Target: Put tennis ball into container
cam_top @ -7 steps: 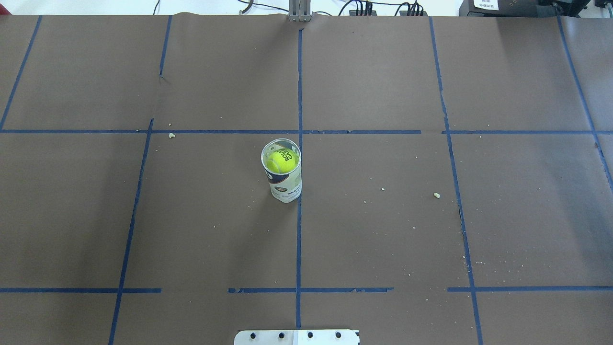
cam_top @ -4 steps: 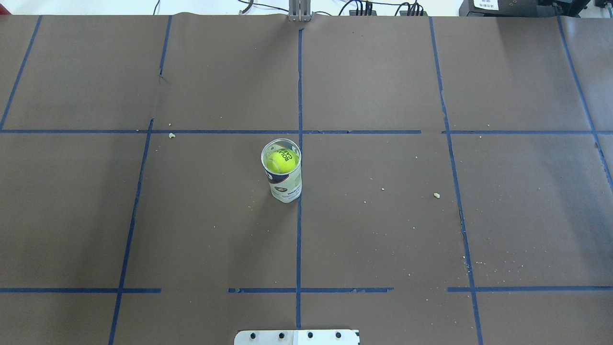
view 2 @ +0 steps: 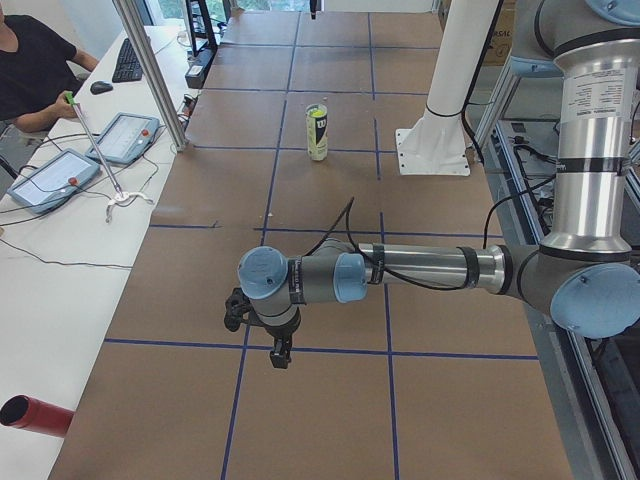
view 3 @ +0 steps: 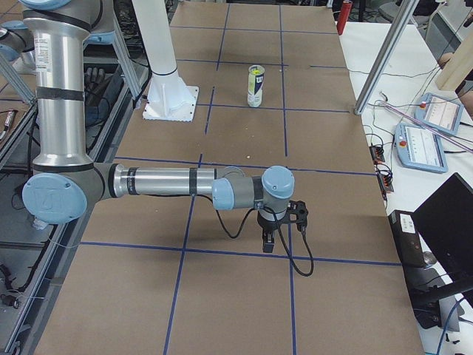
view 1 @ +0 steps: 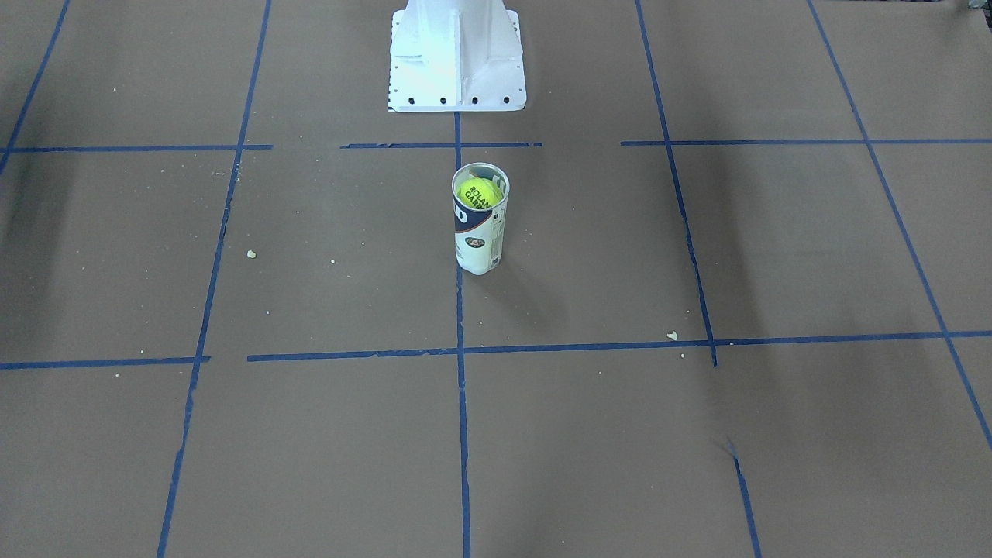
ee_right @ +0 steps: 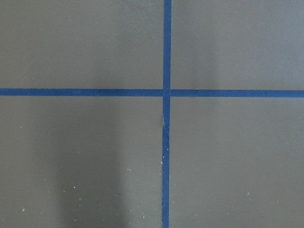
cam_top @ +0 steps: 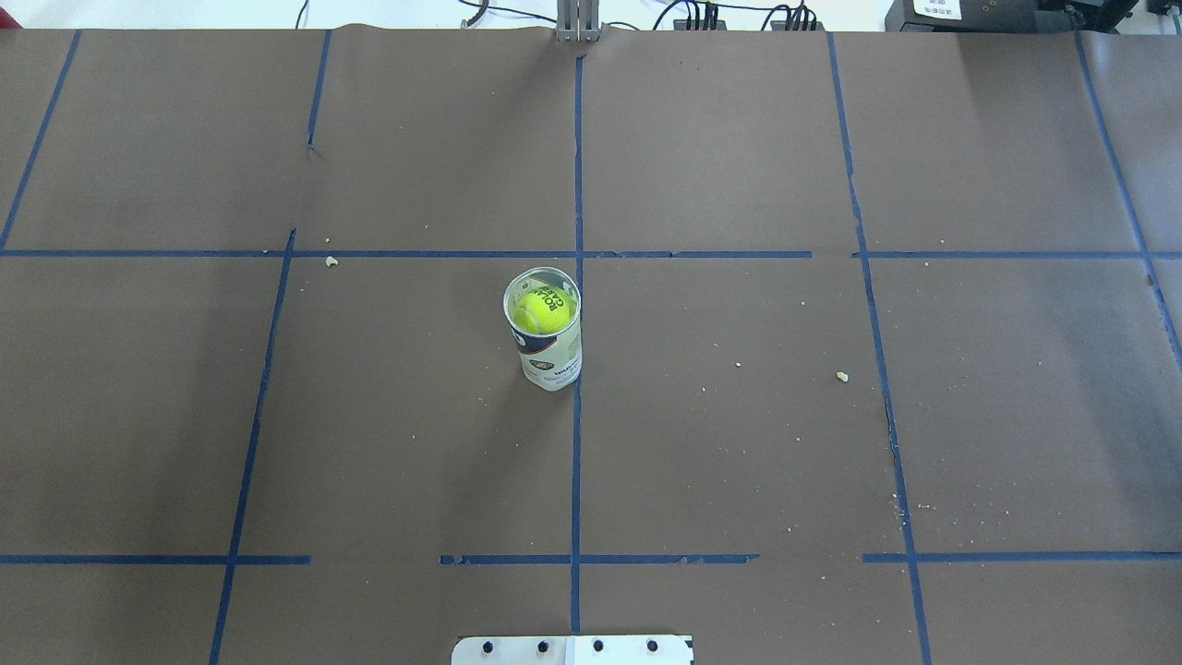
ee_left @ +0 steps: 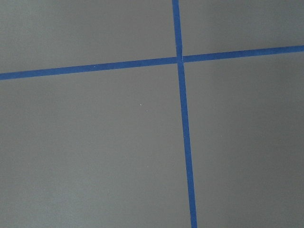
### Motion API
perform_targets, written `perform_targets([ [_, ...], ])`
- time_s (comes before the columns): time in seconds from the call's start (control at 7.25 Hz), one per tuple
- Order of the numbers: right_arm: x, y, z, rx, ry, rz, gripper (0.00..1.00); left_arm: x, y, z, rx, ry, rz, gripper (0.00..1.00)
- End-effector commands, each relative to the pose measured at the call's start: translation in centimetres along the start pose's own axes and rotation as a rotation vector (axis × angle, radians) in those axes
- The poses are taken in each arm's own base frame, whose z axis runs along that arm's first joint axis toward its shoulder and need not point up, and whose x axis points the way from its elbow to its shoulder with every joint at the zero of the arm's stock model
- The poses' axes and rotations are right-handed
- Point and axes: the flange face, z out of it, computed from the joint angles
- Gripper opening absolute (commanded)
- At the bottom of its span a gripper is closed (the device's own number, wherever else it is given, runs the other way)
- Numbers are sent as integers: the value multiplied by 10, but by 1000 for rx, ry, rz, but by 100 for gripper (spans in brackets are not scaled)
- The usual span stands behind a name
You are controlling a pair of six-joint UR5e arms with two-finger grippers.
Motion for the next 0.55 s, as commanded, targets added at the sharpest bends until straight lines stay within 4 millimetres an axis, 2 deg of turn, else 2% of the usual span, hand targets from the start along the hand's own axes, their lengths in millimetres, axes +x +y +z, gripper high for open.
perform_targets([
  [0.0,0,0,0,0,0,0,100,2,-4,-3,5,-1,2,100],
  [0.41,0,0,0,0,0,0,100,4,-6,-5,8,-4,9,100],
])
